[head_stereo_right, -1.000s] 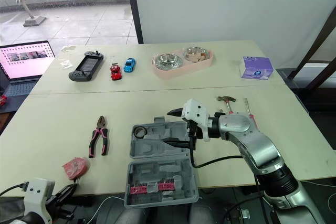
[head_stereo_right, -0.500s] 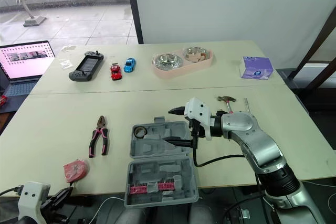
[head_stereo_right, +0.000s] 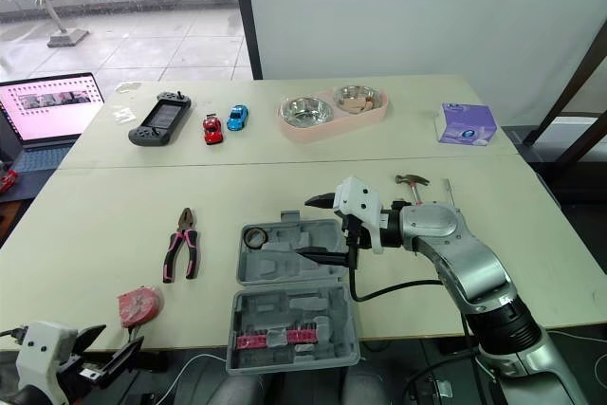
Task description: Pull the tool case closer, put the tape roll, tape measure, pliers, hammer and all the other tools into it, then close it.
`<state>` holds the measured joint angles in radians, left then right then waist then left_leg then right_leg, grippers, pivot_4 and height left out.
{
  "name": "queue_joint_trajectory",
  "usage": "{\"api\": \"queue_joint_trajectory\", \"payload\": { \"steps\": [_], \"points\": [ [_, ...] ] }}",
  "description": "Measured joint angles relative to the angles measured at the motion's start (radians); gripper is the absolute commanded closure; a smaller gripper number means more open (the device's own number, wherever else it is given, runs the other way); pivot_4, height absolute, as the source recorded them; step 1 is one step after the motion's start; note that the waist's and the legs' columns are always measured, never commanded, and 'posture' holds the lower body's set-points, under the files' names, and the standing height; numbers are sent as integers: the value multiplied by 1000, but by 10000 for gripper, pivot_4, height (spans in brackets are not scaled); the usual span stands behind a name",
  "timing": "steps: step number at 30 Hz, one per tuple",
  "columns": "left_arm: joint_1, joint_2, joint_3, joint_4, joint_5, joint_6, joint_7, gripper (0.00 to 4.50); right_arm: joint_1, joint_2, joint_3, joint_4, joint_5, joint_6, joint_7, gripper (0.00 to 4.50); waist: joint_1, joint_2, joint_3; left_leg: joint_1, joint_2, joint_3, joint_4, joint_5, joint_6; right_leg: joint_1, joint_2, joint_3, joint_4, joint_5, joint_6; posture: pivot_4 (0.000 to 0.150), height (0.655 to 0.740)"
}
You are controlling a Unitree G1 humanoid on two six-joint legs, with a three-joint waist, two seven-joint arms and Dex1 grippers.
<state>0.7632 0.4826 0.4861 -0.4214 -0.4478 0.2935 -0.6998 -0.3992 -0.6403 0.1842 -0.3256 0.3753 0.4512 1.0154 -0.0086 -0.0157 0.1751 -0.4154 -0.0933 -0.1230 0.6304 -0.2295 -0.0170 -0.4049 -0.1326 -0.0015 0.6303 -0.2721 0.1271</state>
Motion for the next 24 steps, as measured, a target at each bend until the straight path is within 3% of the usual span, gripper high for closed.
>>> {"api": "queue_joint_trajectory", "payload": {
  "steps": [4, 8, 13, 18, 24],
  "points": [
    [9, 113, 87, -5, -61, 32, -103, 219, 5, -1, -5, -1, 1, 0, 2, 0, 1, 0, 0, 0, 0, 0, 0, 0, 0, -1, 0, 0, 0, 0, 0, 1500, 7233],
    [-11, 314, 156, 132, -95, 28, -330, 219, 16, -11, -6, -5, 2, -1, 16, 0, -1, 2, 1, 0, 1, 0, -1, 0, 0, -1, 1, -1, 0, 0, -1, 1500, 7233],
    [-171, 473, 96, 435, -17, -222, -627, 219, 17, -22, -4, -3, 2, -21, 55, 0, -2, 3, 1, 1, 1, 3, -2, 0, 0, -2, 0, -1, 0, 1, -1, 1500, 7233],
    [-372, 502, -41, 674, 46, -417, -802, 219, 17, -29, -3, -2, -4, -44, 70, 0, -4, 2, 1, 1, 1, 4, -3, 1, 1, -3, -1, 0, 0, 1, -1, 1500, 7233],
    [-581, 483, -175, 867, 126, -539, -820, 219, 49, -27, -2, -46, -8, -24, 28, 0, -2, 2, 1, 1, 2, 3, -2, 1, 2, -3, 0, 0, 1, 2, 2, 1500, 7233]
  ]
}}
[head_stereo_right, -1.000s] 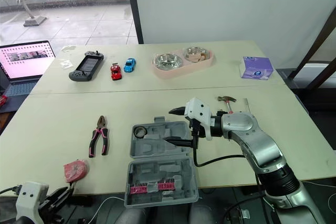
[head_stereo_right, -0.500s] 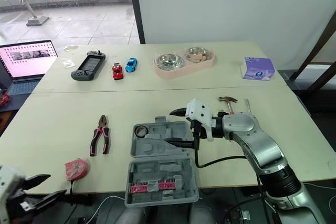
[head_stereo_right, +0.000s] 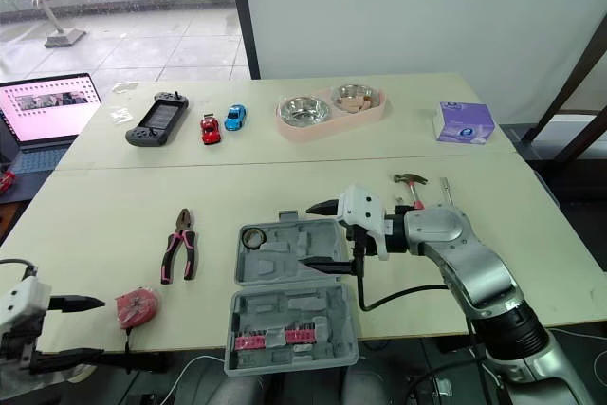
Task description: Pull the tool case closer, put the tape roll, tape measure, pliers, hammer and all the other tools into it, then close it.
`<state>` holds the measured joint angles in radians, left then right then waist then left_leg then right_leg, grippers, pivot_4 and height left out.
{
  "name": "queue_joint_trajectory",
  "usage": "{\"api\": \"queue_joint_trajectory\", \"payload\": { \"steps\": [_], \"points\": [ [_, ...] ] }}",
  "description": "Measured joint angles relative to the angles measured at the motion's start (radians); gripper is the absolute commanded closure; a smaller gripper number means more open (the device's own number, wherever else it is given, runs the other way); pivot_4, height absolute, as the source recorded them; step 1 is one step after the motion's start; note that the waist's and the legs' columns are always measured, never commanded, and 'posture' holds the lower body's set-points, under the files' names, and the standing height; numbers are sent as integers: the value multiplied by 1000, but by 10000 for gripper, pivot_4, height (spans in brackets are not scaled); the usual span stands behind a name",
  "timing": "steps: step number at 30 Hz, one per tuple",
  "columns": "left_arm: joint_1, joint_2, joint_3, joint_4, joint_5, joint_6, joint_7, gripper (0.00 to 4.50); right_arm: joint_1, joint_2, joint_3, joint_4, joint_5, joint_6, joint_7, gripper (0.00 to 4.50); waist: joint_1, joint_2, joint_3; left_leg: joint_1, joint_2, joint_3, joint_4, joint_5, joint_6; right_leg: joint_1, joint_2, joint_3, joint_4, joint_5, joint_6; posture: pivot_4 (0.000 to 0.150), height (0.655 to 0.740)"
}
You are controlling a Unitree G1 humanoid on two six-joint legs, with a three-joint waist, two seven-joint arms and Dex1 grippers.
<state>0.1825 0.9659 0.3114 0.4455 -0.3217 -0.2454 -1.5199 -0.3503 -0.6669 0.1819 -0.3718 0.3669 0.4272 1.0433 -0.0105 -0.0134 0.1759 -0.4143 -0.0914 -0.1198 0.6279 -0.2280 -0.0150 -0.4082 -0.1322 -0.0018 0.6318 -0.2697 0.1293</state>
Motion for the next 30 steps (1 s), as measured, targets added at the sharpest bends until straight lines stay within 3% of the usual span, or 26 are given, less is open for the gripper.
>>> {"api": "queue_joint_trajectory", "payload": {
  "steps": [9, 22, 25, 27, 30],
  "points": [
    [-151, -36, -102, 194, 76, -123, 41, 219, 50, -4, -4, -73, 7, 54, -57, 0, -2, -1, 0, 1, 0, 0, 1, 0, 0, 0, 0, 0, 1, 1, 1, 1500, 7233],
    [-157, -83, -168, 202, 157, -174, 215, 219, 52, -17, -13, -91, 13, 77, -77, 0, 3, 3, -2, 5, 0, 0, 1, 0, 0, 4, 0, 0, 2, 1, 1, 1500, 7233],
    [-155, -84, -175, 205, 157, -179, 232, 7788, 52, -18, -15, -91, 13, 78, -77, 0, 2, 6, -4, 5, 0, 0, 1, 0, 0, 4, 0, 0, 2, 1, 1, 1500, 7233],
    [-155, -85, -177, 212, 157, -182, 242, 15226, 51, -18, -15, -91, 13, 78, -77, 0, 1, 7, -5, 5, 0, 0, 1, 0, 0, 4, 0, 0, 2, 1, 1, 1500, 7233],
    [-157, -85, -181, 229, 157, -195, 245, 15344, 47, -18, -15, -91, 13, 78, -76, 0, 0, 9, -5, 6, 0, 0, 1, 0, 0, 4, 0, 0, 2, 1, 1, 1500, 7233]
  ]
}}
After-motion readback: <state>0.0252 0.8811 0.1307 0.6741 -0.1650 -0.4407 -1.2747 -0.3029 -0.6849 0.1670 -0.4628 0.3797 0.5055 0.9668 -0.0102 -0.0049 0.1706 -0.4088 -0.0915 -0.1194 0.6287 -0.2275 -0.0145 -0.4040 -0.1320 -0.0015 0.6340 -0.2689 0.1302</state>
